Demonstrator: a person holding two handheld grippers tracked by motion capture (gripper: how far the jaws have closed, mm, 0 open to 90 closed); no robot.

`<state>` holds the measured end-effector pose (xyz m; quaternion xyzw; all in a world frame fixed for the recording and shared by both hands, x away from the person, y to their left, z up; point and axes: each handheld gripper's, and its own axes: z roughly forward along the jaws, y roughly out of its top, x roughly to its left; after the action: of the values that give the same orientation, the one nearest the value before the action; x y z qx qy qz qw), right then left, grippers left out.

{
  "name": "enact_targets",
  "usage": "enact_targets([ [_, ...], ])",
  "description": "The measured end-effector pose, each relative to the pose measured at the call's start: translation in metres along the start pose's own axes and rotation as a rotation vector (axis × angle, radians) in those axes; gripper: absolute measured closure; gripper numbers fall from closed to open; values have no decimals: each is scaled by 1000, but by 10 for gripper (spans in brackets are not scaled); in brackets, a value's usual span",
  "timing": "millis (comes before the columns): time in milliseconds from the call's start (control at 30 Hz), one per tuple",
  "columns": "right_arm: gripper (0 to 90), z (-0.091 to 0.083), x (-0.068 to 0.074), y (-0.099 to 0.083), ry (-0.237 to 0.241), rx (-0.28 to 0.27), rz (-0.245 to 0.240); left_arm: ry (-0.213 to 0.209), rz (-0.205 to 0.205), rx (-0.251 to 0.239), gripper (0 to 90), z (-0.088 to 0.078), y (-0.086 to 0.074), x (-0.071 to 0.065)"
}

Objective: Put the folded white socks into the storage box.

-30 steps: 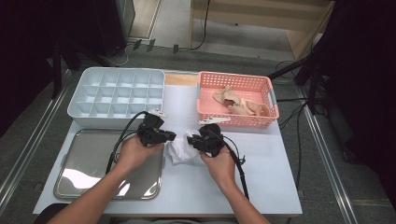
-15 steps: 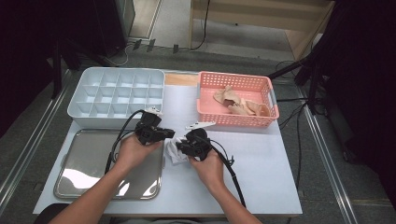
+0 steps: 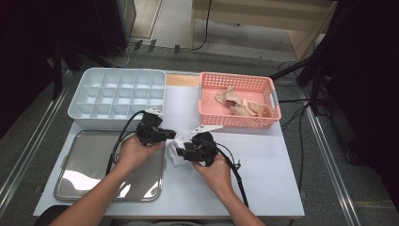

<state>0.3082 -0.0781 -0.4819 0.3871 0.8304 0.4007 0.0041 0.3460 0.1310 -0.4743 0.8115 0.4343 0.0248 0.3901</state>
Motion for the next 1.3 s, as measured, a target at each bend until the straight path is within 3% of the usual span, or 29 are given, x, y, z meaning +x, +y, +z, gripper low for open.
enact_targets([
  [233, 660, -10, -1, -9, 34, 5, -5, -3, 0, -2, 841, 0, 1, 0],
  [500, 700, 4, 1, -9, 9, 3, -31, -26, 28, -13, 832, -2, 2, -11],
  [733, 698, 8, 4, -10, 9, 7, -42, -30, 58, 20, 831, 6, -1, -17],
  [1033, 693, -14, 5, -11, 37, -12, -25, -4, 76, 49, 832, 13, -3, -14],
  [1167, 818, -32, 1, -13, 36, -26, -16, -3, 66, 47, 831, 11, -3, -12],
  [1300, 878, -30, -5, -15, 12, -22, 9, 3, 65, 47, 831, 10, -3, -13],
])
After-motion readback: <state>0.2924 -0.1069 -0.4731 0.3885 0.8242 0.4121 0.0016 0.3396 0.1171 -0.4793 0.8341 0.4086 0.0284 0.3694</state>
